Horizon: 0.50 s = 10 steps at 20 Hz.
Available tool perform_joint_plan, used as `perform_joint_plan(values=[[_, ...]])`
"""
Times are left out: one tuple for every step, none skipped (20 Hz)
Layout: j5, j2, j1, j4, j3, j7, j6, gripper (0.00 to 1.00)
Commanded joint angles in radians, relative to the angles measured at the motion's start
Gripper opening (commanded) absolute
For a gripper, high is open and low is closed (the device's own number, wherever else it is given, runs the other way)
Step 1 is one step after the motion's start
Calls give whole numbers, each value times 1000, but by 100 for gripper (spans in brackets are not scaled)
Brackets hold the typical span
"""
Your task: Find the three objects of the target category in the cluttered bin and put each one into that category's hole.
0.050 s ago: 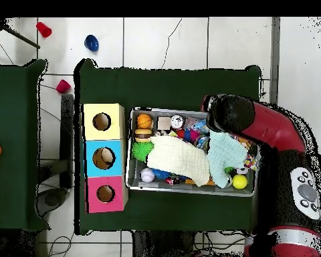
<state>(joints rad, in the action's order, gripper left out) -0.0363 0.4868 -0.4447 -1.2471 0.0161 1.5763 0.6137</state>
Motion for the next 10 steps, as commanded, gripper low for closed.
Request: perform_joint_plan(values=[[57,-145,37,87,-12,267,13,100],[62,-155,44,96,-20,272,19,100],[67,-169,52,110,-26,275,19,100],[72,-184,60,125,-35,281,27,100],[79,-190,67,113,-40,291,19,100],[85,-208,75,125,-48,295,28,100],[97,-228,77,134,-48,298,39,100],[109,-248,79,144,-49,301,49,100],[129,-277,76,160,-44,307,54,100],[143,-303,74,175,-38,307,59,100]])
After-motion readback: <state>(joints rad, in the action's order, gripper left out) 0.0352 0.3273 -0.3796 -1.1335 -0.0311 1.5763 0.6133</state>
